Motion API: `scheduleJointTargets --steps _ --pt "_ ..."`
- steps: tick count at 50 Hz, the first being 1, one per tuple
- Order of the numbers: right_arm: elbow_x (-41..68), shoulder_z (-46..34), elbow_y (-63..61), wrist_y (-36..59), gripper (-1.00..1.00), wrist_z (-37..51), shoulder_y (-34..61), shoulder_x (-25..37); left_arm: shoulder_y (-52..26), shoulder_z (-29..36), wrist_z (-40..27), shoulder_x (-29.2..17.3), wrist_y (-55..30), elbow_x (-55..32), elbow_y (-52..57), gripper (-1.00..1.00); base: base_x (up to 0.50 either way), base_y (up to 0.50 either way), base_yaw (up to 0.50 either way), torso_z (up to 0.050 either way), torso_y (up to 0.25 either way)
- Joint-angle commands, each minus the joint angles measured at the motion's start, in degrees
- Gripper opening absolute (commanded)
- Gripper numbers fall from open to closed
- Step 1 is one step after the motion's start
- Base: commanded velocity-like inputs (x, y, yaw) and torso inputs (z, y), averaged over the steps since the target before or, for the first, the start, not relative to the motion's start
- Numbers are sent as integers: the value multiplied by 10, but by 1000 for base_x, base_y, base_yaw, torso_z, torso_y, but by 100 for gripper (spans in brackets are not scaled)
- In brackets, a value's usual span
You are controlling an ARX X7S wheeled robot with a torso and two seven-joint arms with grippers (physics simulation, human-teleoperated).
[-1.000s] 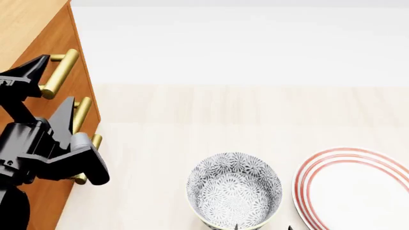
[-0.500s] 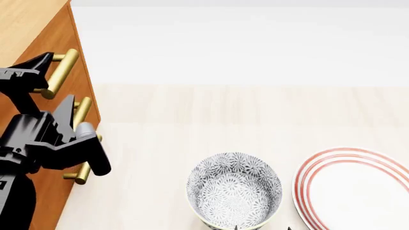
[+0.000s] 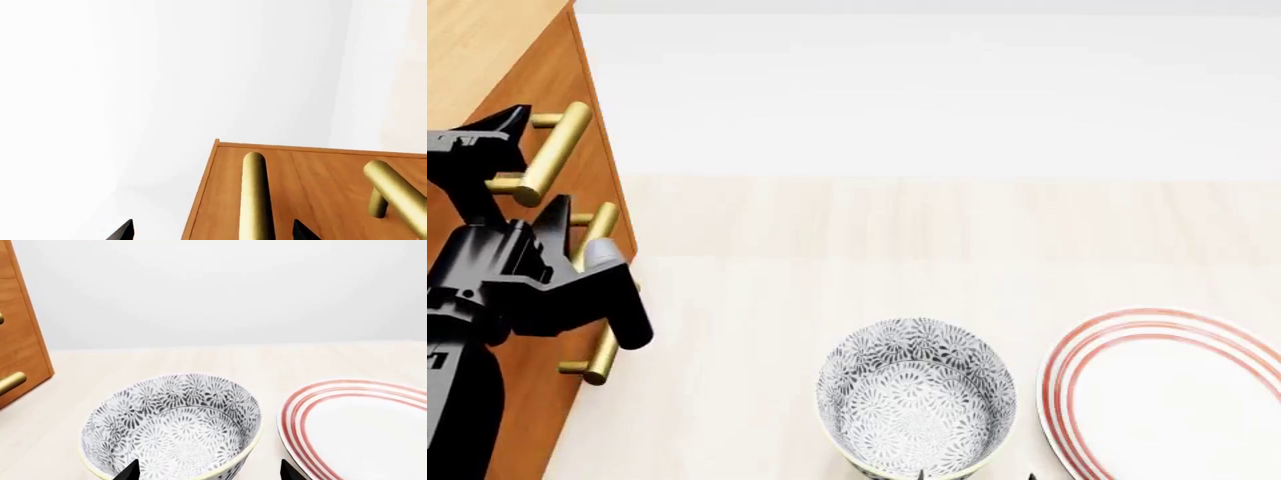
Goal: Open the top drawer of the cabinet.
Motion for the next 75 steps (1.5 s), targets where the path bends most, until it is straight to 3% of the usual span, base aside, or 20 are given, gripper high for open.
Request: scheduleJointTargets --steps 1,20,21,51,75 --pt "-8 11 2 -1 100 -10 2 -9 -2 -10 7 17 -1 8 -28 100 0 0 0 0 0" --pt "-3 5 1 2 100 -7 1 -6 5 -8 4 18 -5 5 -48 100 0 0 0 0 0" --pt "-2 5 1 3 100 -7 1 -6 5 -8 3 17 -6 5 -49 -100 0 0 0 0 0" --pt "4 -4 6 1 100 -5 2 -1 5 -8 -24 28 -6 11 -34 -100 1 0 0 0 0" --pt "5 -11 -2 4 100 0 2 5 -1 27 -13 85 8 15 -19 -100 0 0 -2 0 0"
